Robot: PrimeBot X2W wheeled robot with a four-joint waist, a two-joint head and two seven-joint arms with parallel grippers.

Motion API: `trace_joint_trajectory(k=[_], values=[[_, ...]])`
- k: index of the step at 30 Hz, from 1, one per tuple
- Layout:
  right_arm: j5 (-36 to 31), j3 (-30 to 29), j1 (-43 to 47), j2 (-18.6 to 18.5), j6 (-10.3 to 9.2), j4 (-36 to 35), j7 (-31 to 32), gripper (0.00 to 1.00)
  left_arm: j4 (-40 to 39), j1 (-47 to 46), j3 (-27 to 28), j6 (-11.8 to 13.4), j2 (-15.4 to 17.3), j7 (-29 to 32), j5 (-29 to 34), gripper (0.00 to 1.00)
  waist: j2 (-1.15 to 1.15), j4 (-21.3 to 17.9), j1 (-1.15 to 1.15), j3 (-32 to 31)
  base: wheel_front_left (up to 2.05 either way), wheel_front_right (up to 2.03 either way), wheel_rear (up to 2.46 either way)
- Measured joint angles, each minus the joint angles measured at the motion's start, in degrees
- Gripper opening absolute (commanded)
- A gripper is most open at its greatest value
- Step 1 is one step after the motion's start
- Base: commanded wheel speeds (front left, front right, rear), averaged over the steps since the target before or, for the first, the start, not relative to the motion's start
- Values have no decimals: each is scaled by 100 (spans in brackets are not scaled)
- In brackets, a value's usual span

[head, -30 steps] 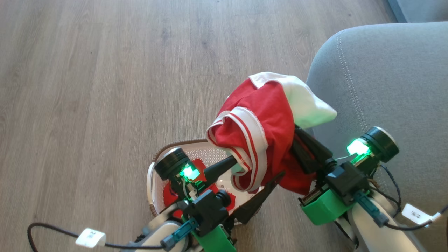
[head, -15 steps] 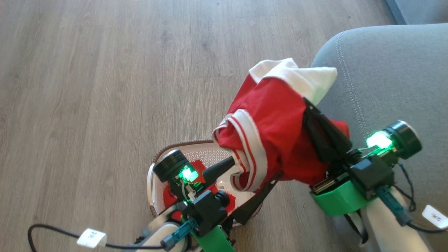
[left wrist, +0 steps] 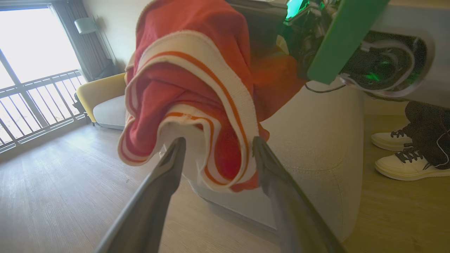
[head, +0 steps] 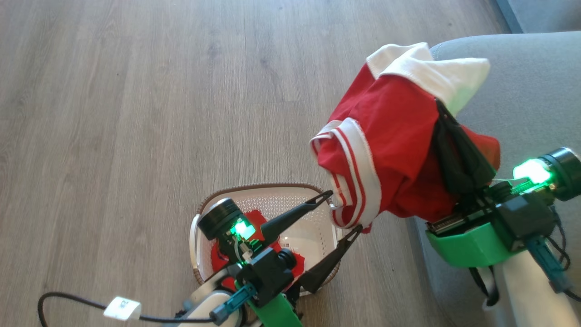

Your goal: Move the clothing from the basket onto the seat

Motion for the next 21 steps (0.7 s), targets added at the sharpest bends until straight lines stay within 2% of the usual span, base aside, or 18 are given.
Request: trace_joint_trajectory(k=[15, 21], values=[[-38, -500, -3, 0, -1, -257, 0, 0, 324, 264, -16, 0, 23, 0, -13, 100, 0, -24, 0, -63, 0, 0, 0], [-78, -541, -3, 0, 0, -297, 0, 0, 664, 628, 46, 0, -13, 0, -268, 100, 0, -30, 0, -77, 0, 0, 0]])
